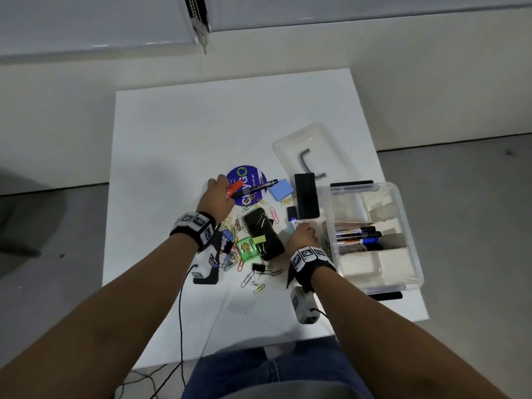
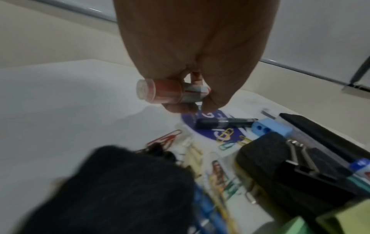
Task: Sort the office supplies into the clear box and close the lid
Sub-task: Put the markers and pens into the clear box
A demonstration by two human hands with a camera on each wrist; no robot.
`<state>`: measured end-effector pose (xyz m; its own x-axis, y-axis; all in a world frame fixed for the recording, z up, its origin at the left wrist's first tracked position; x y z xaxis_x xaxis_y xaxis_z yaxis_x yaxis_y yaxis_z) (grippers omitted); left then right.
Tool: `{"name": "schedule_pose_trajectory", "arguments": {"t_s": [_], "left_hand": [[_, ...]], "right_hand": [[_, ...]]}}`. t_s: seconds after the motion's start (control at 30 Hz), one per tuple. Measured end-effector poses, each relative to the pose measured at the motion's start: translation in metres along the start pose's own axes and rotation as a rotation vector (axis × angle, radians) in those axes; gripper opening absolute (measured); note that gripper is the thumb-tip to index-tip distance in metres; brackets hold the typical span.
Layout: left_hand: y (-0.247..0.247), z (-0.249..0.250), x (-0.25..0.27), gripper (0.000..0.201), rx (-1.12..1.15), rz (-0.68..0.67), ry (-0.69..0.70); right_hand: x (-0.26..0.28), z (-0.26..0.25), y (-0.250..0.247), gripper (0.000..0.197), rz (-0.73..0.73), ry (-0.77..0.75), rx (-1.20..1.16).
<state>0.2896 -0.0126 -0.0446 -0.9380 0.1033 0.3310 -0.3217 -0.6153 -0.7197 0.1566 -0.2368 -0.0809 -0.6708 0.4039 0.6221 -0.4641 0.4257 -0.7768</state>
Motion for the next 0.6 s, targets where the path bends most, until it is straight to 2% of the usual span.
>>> {"name": "schedule_pose_trajectory", "arguments": {"t_s": [0.13, 0.23, 0.3, 0.4, 0.5, 0.6], "left_hand": [[0.035, 0.029, -0.02, 0.045, -0.17, -0.112, 0.023], [0.054, 0.034, -0.026, 0.039, -0.261, -0.165, 0.029], [0.057, 0.034, -0.025, 0.038, -0.278, -0.173, 0.038], [0.048, 0.035, -0.02, 0.038, -0.228, -0.136, 0.031], [0.027, 0.05, -0.008, 0.037, -0.166, -0.047, 0.043], [0.01, 0.079, 0.012, 0.028, -0.061, 0.033, 0.1]], "right_hand": [[0.003, 0.004, 0.006, 0.046, -0.194, 0.005, -0.032], [0.017, -0.003, -0.01, 0.051, -0.237, -0.042, -0.129], [0.032, -0.009, -0.031, 0.048, -0.218, -0.124, -0.139], [0.056, -0.018, -0.074, 0.038, -0.217, -0.34, -0.173], [0.072, -0.005, -0.135, 0.036, -0.073, -0.501, -0.071], [0.075, 0.035, -0.192, 0.042, 0.119, -0.513, 0.213]]}}
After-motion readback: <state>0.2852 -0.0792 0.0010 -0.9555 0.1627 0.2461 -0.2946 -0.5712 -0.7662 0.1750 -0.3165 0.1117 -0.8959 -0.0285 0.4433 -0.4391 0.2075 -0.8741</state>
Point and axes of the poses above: each hand's wrist, its own x-axis away from the middle knuckle, its own y-axis out of the palm, z = x × y, the point moved 10 cm from there along -x, towards the middle knuckle, and after that the axes turned 10 degrees about x, right-handed, at the moved point
